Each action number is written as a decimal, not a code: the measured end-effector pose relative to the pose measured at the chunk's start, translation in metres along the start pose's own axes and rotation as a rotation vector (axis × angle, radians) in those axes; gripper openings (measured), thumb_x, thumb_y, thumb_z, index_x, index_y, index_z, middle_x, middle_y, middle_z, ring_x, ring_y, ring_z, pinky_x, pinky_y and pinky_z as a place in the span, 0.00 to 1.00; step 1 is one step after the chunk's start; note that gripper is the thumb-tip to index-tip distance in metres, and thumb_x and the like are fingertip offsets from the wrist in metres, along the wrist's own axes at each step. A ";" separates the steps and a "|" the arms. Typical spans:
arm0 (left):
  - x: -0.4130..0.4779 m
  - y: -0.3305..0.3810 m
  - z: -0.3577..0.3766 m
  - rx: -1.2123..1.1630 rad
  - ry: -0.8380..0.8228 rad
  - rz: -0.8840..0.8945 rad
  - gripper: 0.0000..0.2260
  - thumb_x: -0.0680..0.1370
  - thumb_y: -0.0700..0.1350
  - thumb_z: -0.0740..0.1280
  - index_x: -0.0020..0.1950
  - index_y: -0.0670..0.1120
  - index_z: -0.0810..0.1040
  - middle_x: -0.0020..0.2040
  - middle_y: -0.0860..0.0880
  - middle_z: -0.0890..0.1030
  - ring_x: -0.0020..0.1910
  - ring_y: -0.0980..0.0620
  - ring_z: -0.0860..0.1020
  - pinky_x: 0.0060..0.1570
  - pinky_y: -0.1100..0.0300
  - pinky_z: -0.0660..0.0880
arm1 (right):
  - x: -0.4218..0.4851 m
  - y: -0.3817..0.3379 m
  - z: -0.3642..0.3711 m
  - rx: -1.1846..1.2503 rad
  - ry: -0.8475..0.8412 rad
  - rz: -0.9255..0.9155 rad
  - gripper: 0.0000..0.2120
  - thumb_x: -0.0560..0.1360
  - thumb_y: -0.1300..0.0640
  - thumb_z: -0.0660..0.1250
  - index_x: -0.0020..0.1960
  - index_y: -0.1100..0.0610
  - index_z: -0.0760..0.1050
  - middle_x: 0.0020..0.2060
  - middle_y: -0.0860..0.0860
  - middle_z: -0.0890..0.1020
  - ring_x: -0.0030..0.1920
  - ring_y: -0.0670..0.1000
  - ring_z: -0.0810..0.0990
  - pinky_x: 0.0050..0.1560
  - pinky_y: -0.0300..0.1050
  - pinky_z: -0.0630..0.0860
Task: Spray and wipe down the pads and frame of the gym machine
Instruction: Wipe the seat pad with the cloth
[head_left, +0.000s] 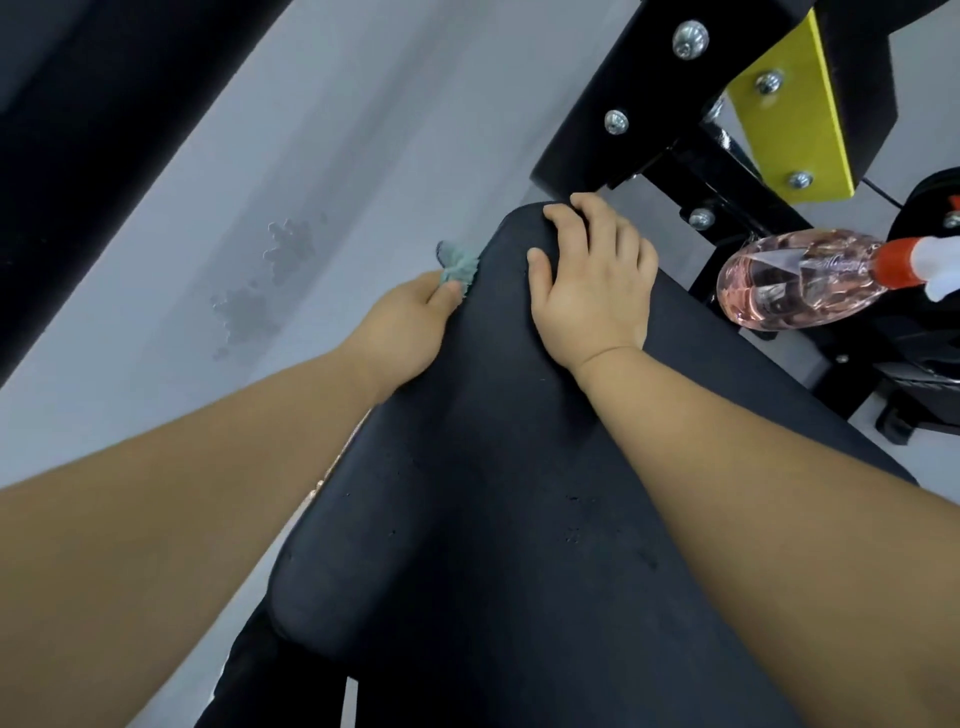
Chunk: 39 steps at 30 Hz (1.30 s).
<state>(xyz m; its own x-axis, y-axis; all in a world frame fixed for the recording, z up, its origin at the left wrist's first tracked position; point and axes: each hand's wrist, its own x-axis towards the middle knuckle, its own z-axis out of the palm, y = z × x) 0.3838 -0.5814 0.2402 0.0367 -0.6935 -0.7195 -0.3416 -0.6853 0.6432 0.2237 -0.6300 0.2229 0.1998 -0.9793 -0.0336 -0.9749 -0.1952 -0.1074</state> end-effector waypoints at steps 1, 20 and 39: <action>0.005 0.007 0.001 -0.023 0.026 -0.014 0.13 0.83 0.51 0.53 0.53 0.48 0.76 0.48 0.52 0.78 0.51 0.51 0.74 0.46 0.62 0.68 | 0.000 0.000 0.000 -0.005 0.000 0.001 0.21 0.76 0.47 0.54 0.65 0.52 0.71 0.66 0.51 0.71 0.61 0.56 0.71 0.61 0.51 0.60; 0.019 0.027 0.010 0.138 0.151 -0.009 0.19 0.83 0.49 0.50 0.62 0.40 0.74 0.62 0.41 0.76 0.61 0.44 0.72 0.53 0.60 0.64 | 0.000 0.002 -0.001 -0.039 -0.053 -0.027 0.21 0.79 0.47 0.53 0.70 0.51 0.65 0.71 0.50 0.64 0.67 0.55 0.64 0.66 0.51 0.56; -0.053 -0.061 0.002 0.210 0.188 0.114 0.19 0.84 0.48 0.50 0.58 0.37 0.74 0.59 0.37 0.77 0.59 0.40 0.74 0.55 0.56 0.67 | -0.109 -0.079 0.003 -0.083 -0.079 -0.119 0.23 0.78 0.50 0.56 0.71 0.56 0.66 0.72 0.57 0.64 0.72 0.61 0.60 0.71 0.57 0.54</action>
<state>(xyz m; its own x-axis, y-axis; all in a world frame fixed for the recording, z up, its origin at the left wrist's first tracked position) 0.4005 -0.5017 0.2385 0.1535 -0.8055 -0.5724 -0.5398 -0.5535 0.6342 0.2789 -0.5076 0.2325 0.3185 -0.9422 -0.1042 -0.9479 -0.3168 -0.0329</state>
